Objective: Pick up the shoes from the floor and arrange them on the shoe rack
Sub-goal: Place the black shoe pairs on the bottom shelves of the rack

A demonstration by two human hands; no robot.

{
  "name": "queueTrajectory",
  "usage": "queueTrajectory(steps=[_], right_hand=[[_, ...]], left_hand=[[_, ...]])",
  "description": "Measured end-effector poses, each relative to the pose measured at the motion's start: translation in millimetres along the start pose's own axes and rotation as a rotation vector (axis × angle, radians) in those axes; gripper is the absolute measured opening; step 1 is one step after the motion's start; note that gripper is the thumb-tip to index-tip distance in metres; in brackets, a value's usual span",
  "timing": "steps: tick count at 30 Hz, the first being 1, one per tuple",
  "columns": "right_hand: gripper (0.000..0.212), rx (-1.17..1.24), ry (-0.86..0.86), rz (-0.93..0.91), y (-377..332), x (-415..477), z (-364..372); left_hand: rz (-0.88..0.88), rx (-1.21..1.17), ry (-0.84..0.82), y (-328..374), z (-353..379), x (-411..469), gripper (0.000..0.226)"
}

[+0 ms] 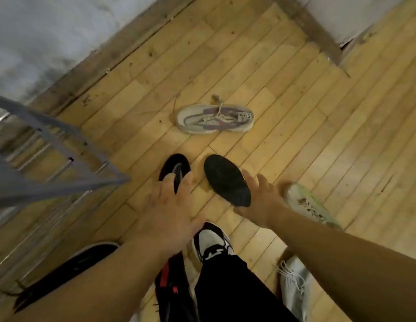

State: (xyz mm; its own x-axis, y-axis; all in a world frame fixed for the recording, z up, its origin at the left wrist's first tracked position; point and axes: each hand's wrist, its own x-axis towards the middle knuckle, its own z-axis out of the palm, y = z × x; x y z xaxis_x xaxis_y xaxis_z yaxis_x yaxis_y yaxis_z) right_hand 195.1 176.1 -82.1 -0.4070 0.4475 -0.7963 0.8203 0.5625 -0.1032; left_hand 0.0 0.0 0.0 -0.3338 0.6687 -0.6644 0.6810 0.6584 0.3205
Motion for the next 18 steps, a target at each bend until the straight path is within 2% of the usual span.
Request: queueTrajectory(steps=[6, 9, 14, 18], right_hand=[[0.107, -0.108, 0.103, -0.022, 12, 25, 54], [0.105, -0.133, 0.158, -0.051, 8, 23, 50], [0.101, -0.031, 0.181, -0.115, -33, -2, -21], [0.092, -0.086, 0.154, -0.186, -87, -58, -91]], left_hand=[[0.017, -0.064, 0.097, -36, 53, 16, 0.1], [0.022, -0.129, 0.177, -57, 59, 15, 0.101], [0.028, -0.148, 0.334, -78, 38, -31, 0.103], [0.024, -0.129, 0.495, -83, 17, -113, 0.107]])
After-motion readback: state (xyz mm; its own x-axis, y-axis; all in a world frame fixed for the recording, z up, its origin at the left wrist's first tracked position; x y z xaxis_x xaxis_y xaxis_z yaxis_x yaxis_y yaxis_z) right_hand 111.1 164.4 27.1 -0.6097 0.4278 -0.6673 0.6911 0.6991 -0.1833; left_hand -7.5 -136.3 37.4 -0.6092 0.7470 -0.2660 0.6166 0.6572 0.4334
